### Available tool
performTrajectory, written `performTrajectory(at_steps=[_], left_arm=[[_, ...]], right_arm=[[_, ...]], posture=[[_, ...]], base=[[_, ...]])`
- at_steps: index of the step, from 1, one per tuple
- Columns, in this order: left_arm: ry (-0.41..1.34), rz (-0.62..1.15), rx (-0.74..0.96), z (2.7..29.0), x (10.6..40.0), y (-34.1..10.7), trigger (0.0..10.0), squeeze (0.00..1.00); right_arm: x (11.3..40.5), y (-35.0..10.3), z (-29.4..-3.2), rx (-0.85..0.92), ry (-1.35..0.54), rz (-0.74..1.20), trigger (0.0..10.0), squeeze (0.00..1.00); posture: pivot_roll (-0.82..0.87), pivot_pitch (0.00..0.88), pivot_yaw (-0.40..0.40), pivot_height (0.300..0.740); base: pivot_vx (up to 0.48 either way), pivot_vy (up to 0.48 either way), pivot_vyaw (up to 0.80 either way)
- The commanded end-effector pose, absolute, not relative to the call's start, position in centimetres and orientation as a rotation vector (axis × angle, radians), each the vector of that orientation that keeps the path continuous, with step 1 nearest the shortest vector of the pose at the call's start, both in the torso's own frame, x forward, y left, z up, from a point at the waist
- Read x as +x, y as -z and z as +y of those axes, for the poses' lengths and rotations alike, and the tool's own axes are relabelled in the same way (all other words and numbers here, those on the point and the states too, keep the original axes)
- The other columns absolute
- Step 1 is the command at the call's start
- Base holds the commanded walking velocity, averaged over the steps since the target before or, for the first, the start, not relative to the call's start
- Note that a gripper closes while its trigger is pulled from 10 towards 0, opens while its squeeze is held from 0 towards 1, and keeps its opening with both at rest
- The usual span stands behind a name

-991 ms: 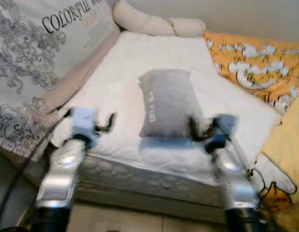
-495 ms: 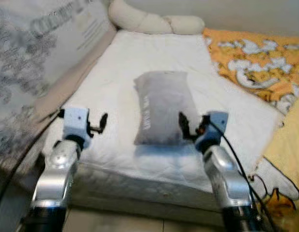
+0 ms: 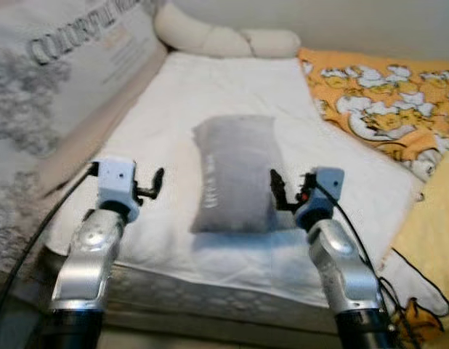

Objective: Clean up the room

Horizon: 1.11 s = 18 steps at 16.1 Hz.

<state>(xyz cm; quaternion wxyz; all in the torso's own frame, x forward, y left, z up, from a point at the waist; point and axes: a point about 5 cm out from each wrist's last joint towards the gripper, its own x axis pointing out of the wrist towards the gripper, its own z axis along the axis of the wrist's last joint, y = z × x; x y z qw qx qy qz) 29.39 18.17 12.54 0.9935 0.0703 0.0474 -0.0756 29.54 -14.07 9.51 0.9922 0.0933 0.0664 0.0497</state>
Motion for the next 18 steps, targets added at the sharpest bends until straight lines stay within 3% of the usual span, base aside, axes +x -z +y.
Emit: performTrajectory(at_steps=[1, 18], left_arm=[[0.134, 0.084, 0.161, 18.76, 29.45, -12.98, 10.0, 0.00], [0.160, 0.078, 0.155, 18.44, 29.25, -13.07, 10.0, 0.00]], right_arm=[[29.72, -9.86, -14.07, 0.184, -0.097, 0.124, 10.0, 0.00], [29.50, -9.54, -13.92, 0.180, -0.107, 0.138, 10.0, 0.00]], posture=[[0.08, 0.000, -0.021, 0.740], [0.08, 0.000, -0.017, 0.740]], base=[[0.307, 0.000, 0.00], [0.277, 0.000, 0.00]])
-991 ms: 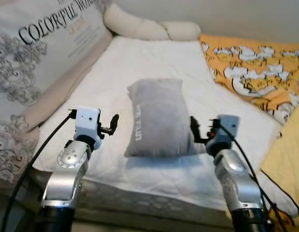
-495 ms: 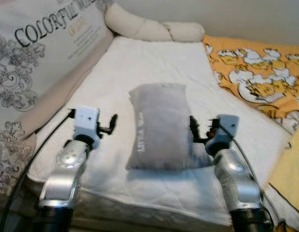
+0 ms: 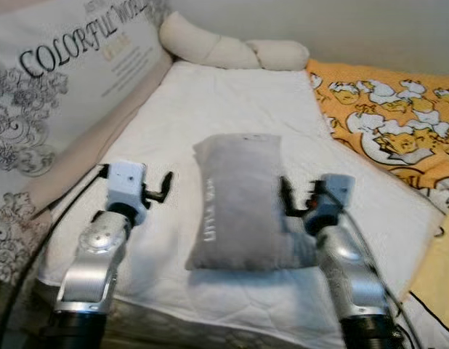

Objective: Clean up the room

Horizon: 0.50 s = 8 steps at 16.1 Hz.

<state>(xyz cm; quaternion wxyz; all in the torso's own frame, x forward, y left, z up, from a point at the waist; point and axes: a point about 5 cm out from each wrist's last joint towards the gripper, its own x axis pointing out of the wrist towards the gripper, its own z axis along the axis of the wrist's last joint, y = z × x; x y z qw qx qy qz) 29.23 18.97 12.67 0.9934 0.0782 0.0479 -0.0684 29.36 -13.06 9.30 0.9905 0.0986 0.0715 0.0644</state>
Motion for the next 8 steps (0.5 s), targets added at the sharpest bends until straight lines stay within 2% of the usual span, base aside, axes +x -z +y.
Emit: performTrajectory(at_steps=[1, 4, 8], left_arm=[[0.166, 0.081, 0.155, 18.3, 29.2, -13.0, 10.0, 0.00], [0.181, 0.102, 0.172, 18.2, 28.6, -12.6, 10.0, 0.00], [0.159, 0.125, 0.176, 19.2, 27.6, -12.1, 10.0, 0.00]], right_arm=[[29.5, -9.5, -14.0, 0.180, -0.107, 0.138, 10.0, 0.00], [29.2, -9.6, -14.3, 0.170, -0.107, 0.136, 10.0, 0.00], [28.6, -9.7, -16.5, 0.144, -0.069, 0.135, 10.0, 0.00]], posture=[[0.08, 0.000, -0.016, 0.740], [0.08, 0.000, -0.005, 0.740], [0.08, 0.000, -0.005, 0.740]], base=[[0.000, 0.000, 0.00], [0.000, 0.000, 0.00], [0.000, 0.000, 0.00]])
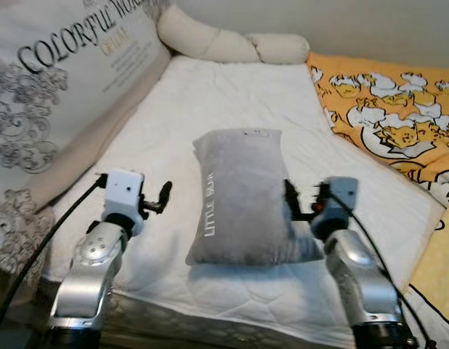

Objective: Clean up the room

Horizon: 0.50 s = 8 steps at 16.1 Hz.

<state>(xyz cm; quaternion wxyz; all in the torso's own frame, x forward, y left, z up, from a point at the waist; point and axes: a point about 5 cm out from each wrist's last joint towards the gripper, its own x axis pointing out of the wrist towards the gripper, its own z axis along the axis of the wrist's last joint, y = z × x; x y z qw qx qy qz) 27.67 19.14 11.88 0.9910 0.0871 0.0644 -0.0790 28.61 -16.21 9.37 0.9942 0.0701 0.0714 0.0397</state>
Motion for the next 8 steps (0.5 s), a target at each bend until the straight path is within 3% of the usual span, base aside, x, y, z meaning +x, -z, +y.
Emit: performTrajectory(at_steps=[1, 5, 8], left_arm=[[0.155, 0.137, 0.189, 19.3, 28.0, -11.8, 10.0, 0.00], [0.221, 0.166, 0.240, 18.5, 30.3, -11.2, 10.0, 0.00], [0.247, 0.275, 0.411, 17.8, 33.6, -9.2, 10.0, 0.00]], right_arm=[[28.5, -9.5, -17.5, 0.142, -0.040, 0.144, 10.0, 0.00], [30.0, -9.3, -19.0, 0.097, -0.023, 0.184, 10.0, 0.00], [32.9, -8.4, -20.6, -0.024, 0.007, 0.295, 10.0, 0.00]], posture=[[0.06, 0.000, 0.009, 0.740], [0.03, 0.000, 0.027, 0.740], [0.02, 0.000, 0.017, 0.740]], base=[[0.000, 0.000, 0.00], [0.000, 0.000, 0.00], [0.000, 0.000, 0.00]])
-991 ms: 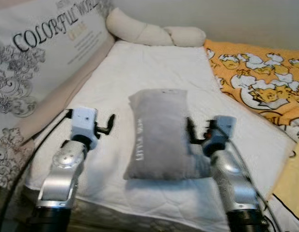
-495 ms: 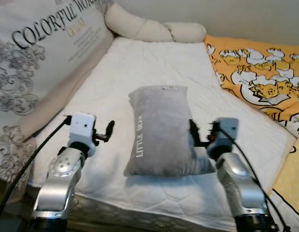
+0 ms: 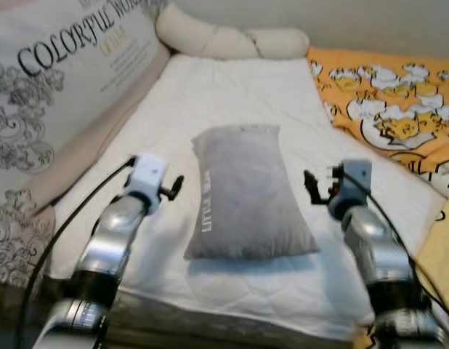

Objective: Clean up the room

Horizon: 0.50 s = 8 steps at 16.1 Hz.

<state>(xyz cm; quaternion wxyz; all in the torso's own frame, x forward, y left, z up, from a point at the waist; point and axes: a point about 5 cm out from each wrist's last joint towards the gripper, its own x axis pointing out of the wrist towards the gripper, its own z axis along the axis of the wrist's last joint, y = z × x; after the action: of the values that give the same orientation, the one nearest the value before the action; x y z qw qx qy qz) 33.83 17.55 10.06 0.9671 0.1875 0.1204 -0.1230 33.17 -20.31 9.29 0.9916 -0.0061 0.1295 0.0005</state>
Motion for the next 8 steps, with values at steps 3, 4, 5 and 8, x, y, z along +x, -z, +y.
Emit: performTrajectory(at_steps=[3, 4, 5, 8], left_arm=[[0.273, 0.369, 0.455, 16.8, 34.0, -6.9, 10.0, 0.00], [0.301, 0.400, 0.434, 16.1, 33.9, -6.1, 10.0, 0.00], [0.369, 0.420, 0.428, 15.2, 33.7, -5.4, 10.0, 0.00], [0.599, 0.431, 0.316, 12.7, 32.7, -4.6, 10.0, 0.00]], right_arm=[[33.2, -7.1, -20.6, -0.083, -0.046, 0.366, 10.0, 0.00], [32.9, -6.4, -20.2, -0.092, -0.112, 0.402, 10.0, 0.00], [32.6, -6.0, -19.7, -0.073, -0.167, 0.416, 10.0, 0.00], [31.7, -5.1, -18.7, -0.002, -0.307, 0.450, 10.0, 0.00]], posture=[[0.01, 0.000, 0.001, 0.740], [0.01, 0.000, -0.004, 0.740], [0.01, 0.000, -0.004, 0.740], [0.01, 0.000, 0.003, 0.740]], base=[[0.000, 0.000, 0.00], [0.000, 0.000, 0.00], [0.000, 0.000, 0.00], [0.000, 0.000, 0.00]])
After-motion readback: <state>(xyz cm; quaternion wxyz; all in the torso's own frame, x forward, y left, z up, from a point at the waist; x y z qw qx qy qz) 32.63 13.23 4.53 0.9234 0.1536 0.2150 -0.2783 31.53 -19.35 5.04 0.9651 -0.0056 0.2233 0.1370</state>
